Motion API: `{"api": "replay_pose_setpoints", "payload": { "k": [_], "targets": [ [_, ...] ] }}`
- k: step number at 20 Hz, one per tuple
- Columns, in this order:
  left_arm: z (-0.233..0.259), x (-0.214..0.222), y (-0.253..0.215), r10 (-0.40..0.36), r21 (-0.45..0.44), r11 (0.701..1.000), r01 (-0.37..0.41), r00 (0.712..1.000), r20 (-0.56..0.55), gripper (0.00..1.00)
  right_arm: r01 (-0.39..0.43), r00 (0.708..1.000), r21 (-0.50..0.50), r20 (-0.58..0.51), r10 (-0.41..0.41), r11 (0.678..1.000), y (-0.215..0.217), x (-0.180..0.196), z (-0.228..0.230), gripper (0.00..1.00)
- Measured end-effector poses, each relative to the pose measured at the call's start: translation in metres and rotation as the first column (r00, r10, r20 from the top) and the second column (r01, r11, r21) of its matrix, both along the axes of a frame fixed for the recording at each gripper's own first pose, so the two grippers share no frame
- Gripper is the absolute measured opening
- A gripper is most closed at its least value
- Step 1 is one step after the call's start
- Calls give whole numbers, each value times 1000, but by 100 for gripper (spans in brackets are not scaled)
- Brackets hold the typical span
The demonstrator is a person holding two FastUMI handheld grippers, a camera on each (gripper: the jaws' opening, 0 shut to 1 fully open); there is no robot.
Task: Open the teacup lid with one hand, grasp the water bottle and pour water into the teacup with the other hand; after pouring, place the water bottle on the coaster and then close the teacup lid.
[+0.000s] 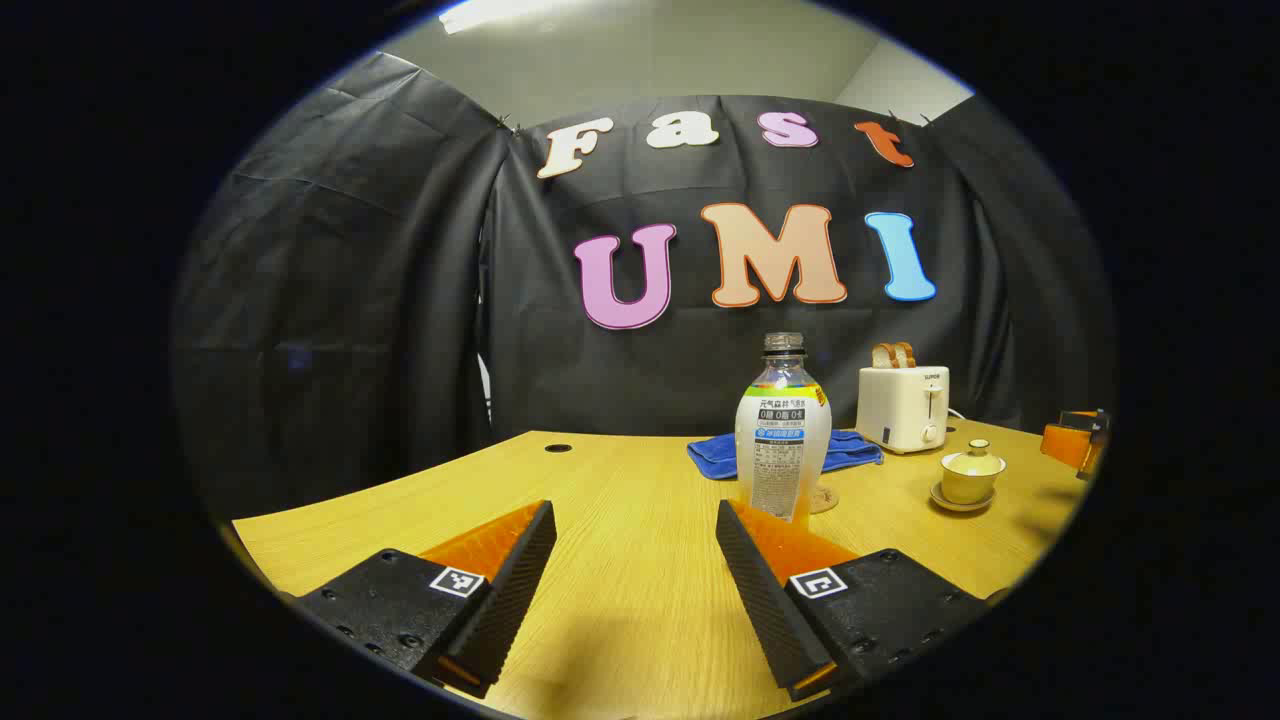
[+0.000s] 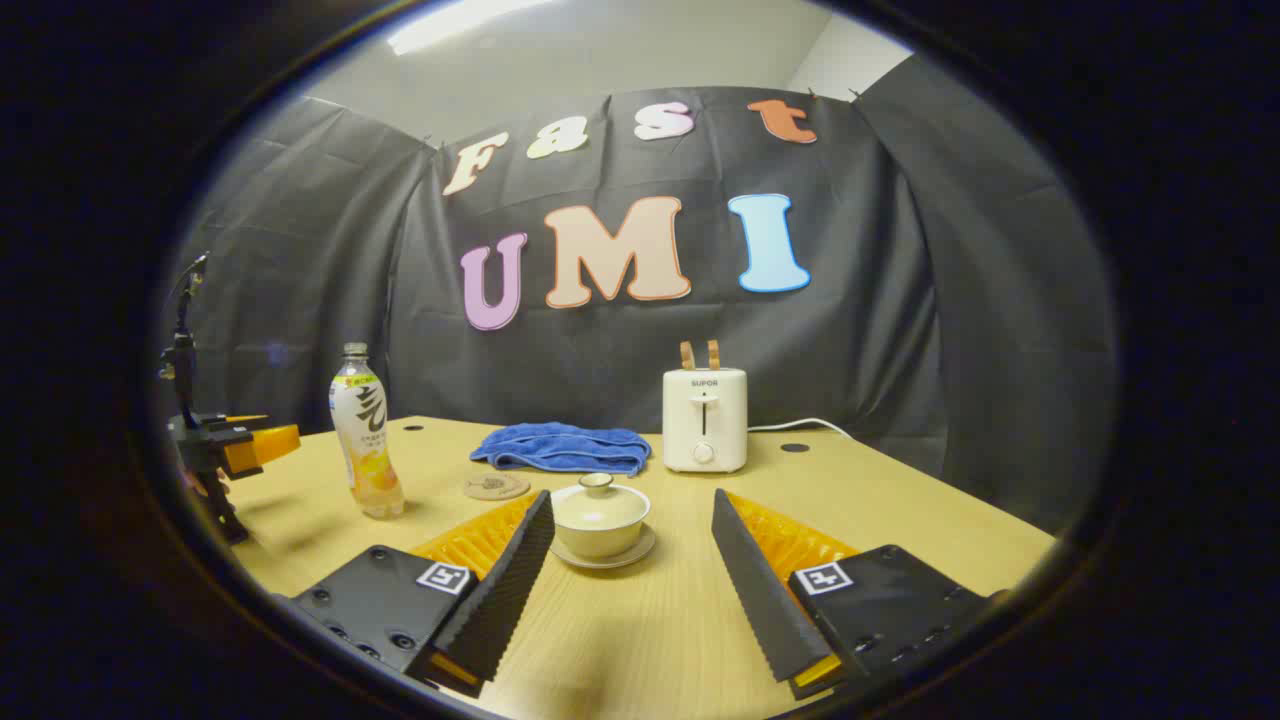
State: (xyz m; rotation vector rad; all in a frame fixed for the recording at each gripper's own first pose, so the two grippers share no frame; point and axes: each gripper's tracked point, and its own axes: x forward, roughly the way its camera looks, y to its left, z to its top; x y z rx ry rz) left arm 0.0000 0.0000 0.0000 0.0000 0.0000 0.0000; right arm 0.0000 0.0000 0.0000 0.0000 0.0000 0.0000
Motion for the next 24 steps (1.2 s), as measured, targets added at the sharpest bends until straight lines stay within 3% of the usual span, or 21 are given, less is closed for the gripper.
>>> {"api": "replay_pose_setpoints", "payload": {
  "k": [24],
  "targets": [
    [-1, 0, 0, 0, -1, 1000, 0, 1000, 2, 94, -2, 1000, -1, 0, 2, 1000, 1, -2, 1, 100]
  ]
}}
